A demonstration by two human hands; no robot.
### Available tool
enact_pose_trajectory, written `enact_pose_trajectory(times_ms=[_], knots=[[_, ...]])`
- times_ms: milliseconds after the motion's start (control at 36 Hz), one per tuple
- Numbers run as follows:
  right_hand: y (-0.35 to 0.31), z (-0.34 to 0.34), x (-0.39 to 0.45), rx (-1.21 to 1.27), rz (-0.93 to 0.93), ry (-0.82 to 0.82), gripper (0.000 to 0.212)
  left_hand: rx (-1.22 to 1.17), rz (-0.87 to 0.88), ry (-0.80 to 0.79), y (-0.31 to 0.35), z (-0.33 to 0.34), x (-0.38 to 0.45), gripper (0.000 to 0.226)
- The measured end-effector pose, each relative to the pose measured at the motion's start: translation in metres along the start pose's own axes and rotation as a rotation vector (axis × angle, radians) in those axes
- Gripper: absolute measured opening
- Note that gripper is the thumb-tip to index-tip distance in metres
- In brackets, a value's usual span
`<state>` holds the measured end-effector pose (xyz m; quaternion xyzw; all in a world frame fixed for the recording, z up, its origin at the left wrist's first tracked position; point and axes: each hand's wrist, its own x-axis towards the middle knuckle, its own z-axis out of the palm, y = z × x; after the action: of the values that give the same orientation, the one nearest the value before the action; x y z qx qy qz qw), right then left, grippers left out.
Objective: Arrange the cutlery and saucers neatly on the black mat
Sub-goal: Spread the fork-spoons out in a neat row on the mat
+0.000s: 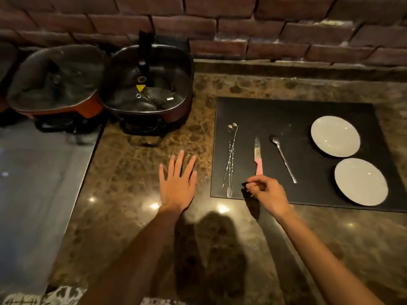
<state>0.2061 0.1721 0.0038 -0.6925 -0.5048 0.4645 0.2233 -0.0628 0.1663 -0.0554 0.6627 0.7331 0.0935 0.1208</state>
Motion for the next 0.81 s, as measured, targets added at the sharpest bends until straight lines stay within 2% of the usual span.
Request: enact_pose_trajectory(times_ms=[222, 333, 444, 556, 694, 806], knots=[[-0.026, 0.023, 0.037, -0.012, 0.046, 0.126, 0.009, 0.031, 0.069, 0.0, -0.021, 0.023, 0.054, 0.056], [-0.036, 0.029, 0.061, -0.038, 0.054, 0.155, 0.005, 0.07, 0.063, -0.056, -0.027, 0.039, 0.058, 0.056], [-0.045, 0.035, 0.081, -0.088, 0.024, 0.167, 0.021, 0.086, 0.097, 0.005, -0.027, 0.038, 0.059, 0.054], [-0.052, 0.044, 0.099, -0.079, 0.046, 0.181, 0.021, 0.064, 0.091, -0.037, -0.028, 0.041, 0.061, 0.056], [-0.059, 0.054, 0.116, -0.111, 0.087, 0.191, 0.008, 0.072, 0.086, -0.03, -0.029, 0.042, 0.061, 0.054], [-0.061, 0.057, 0.127, -0.212, 0.094, 0.167, 0.024, 0.1, 0.093, -0.03, -0.029, 0.042, 0.063, 0.054]])
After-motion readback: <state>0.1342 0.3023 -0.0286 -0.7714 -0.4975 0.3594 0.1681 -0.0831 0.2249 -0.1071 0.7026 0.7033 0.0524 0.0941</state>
